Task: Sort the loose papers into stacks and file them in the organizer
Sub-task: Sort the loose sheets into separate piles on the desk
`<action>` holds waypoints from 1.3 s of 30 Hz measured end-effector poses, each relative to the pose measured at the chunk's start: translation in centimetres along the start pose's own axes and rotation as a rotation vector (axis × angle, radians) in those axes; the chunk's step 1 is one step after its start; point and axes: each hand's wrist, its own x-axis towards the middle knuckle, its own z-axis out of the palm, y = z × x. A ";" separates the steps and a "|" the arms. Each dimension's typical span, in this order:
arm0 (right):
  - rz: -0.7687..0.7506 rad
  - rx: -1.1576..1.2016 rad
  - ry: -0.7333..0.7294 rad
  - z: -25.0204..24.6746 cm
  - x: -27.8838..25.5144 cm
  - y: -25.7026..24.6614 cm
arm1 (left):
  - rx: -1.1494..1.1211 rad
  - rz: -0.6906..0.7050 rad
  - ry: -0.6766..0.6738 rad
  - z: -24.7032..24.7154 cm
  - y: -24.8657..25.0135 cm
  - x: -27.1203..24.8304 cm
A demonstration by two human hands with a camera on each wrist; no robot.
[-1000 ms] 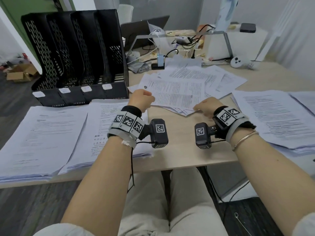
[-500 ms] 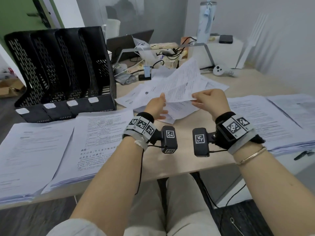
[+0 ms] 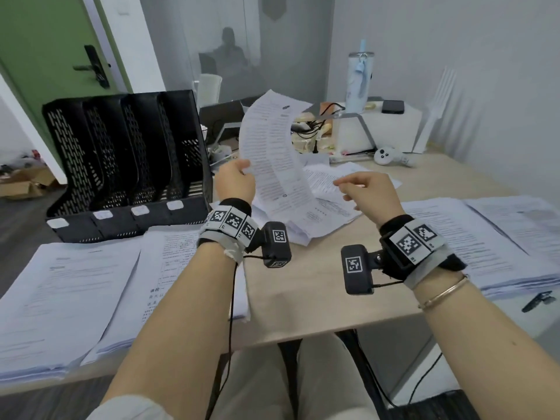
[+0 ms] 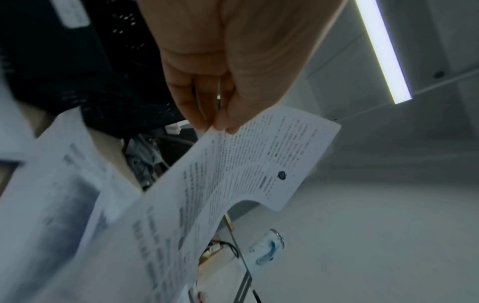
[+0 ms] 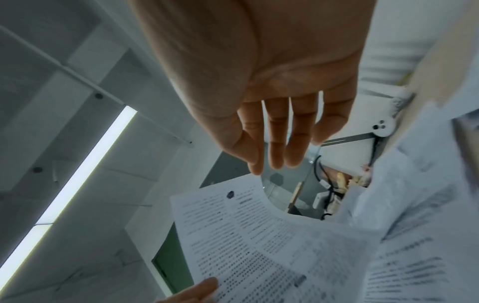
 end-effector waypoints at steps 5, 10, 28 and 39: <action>-0.191 -0.044 -0.021 1.6 0.7 -4.0 | 0.022 0.105 0.122 -2.0 1.7 0.6; -0.378 -0.093 -0.076 2.9 1.2 -7.4 | 0.231 0.275 0.171 -2.8 4.1 0.3; -0.105 -0.178 0.081 0.4 4.3 -4.9 | 0.153 0.655 0.340 -2.1 4.9 -0.9; 0.072 0.057 0.138 0.5 4.2 -2.2 | -0.258 0.254 -0.107 -0.5 -0.6 -2.5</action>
